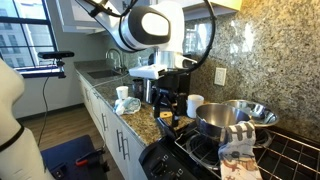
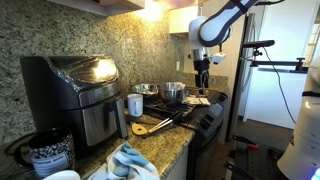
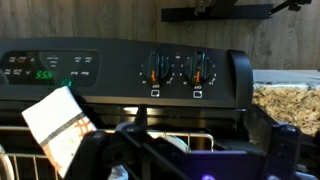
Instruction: Turn the left switch to the left
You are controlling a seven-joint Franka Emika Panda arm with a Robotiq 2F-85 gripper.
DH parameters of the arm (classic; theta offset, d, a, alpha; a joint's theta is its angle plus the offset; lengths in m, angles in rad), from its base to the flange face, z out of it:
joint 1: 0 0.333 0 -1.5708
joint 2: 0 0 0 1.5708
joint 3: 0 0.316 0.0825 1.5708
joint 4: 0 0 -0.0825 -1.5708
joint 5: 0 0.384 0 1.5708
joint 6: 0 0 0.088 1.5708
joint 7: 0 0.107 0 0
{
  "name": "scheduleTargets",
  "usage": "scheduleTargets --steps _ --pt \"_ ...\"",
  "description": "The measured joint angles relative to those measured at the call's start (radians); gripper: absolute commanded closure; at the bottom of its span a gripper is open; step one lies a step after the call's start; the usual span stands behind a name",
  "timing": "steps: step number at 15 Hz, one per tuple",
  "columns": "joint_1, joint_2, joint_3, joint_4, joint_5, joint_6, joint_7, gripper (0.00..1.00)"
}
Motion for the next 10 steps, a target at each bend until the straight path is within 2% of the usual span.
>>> scheduleTargets --steps 4,10 --pt "0.0 0.026 -0.009 -0.065 0.063 0.045 0.034 0.0" --pt "-0.001 0.076 -0.014 -0.152 0.09 0.201 0.072 0.0"
